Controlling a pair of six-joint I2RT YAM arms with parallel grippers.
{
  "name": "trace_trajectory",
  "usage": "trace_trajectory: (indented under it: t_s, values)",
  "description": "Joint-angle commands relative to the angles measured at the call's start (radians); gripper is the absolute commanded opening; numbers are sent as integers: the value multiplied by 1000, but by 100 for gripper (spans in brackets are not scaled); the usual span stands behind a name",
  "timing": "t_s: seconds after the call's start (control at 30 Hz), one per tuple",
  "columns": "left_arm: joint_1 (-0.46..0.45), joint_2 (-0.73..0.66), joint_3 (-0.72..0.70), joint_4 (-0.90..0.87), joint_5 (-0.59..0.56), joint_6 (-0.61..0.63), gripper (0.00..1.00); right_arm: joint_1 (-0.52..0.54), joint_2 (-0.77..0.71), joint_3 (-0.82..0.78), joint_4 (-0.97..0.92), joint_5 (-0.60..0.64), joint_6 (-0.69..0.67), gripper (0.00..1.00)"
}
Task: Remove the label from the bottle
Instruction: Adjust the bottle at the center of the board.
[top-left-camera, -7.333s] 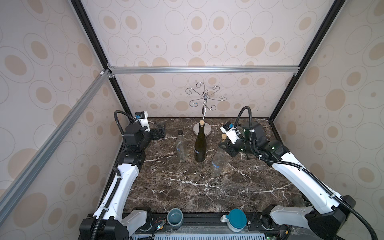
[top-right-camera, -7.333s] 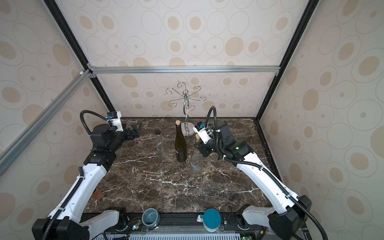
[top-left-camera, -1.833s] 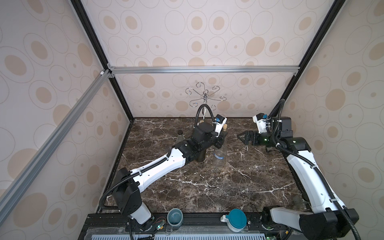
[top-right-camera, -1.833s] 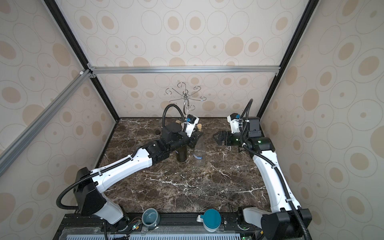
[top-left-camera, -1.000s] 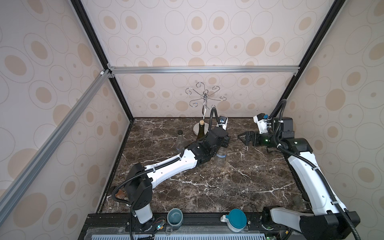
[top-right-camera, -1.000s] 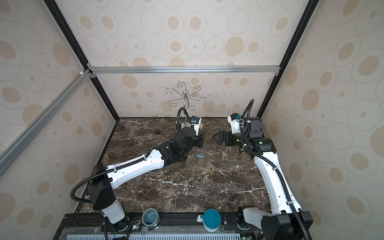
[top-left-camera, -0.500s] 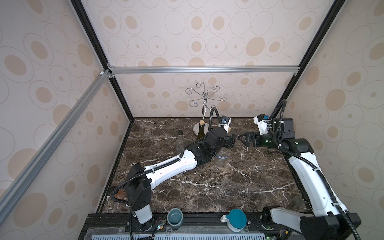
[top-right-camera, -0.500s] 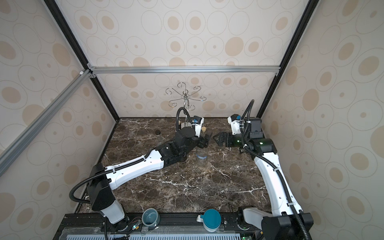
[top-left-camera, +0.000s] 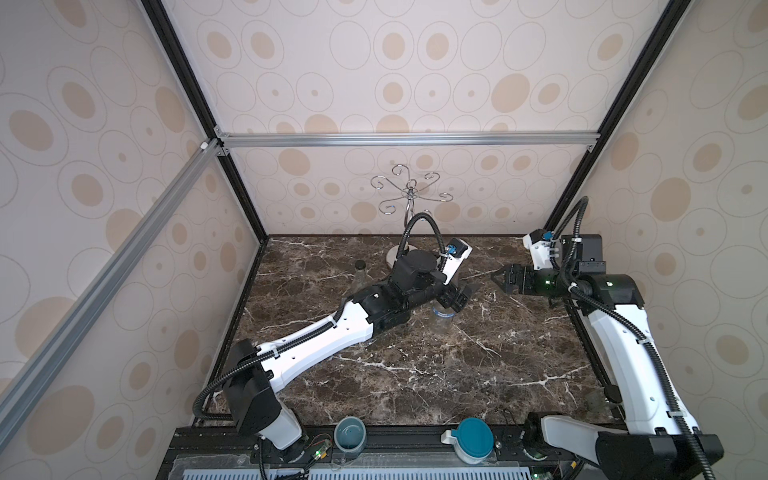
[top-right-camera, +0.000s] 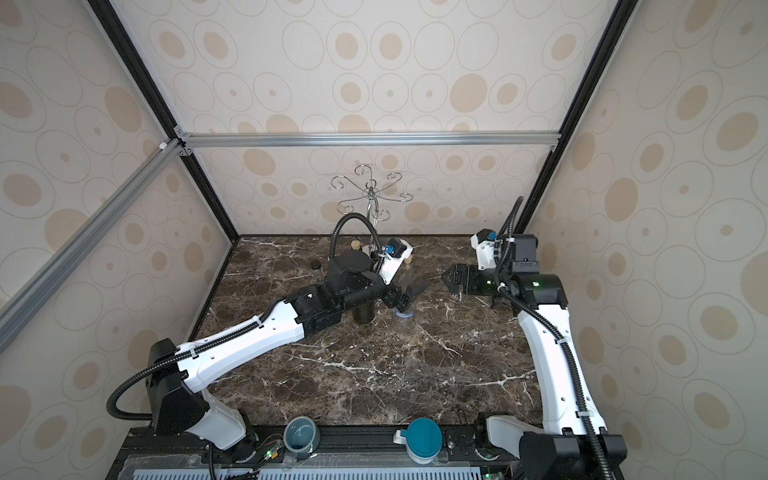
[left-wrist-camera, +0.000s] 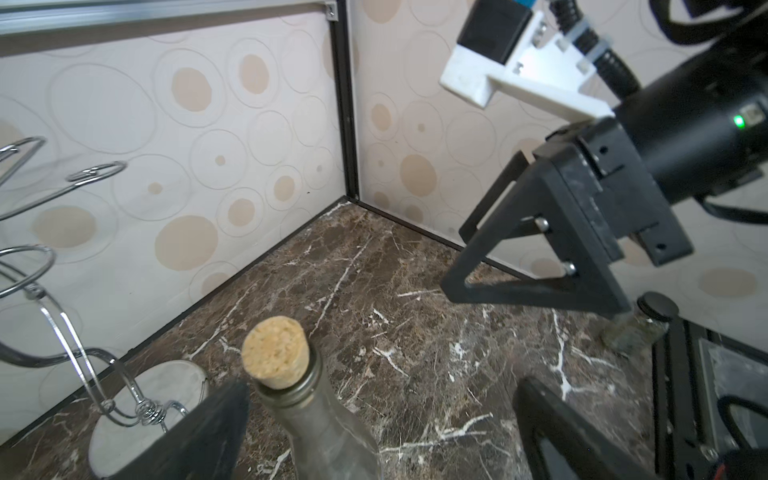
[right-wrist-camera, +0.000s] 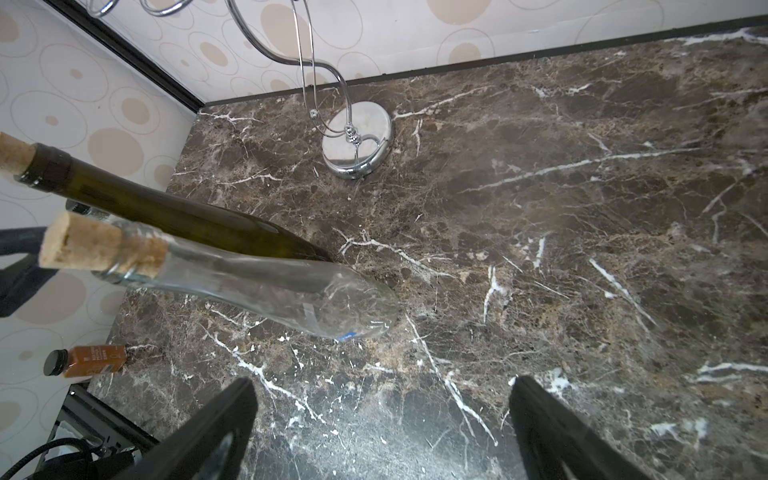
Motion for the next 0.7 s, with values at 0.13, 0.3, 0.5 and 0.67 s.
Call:
trace_trajectory:
  t_s: [0.13, 0.3, 0.5, 0.67]
  values:
    - [81, 77, 121, -150, 226, 124, 100, -62, -4, -11, -44, -50, 5, 98]
    - [128, 101, 142, -142, 250, 116, 100, -69, -12, -32, -50, -40, -6, 98]
    - [166, 120, 141, -106, 279, 112, 100, -69, -17, -51, -44, -39, -8, 98]
    - [196, 137, 145, -66, 373, 110, 95, -69, -18, -65, -34, -45, -10, 98]
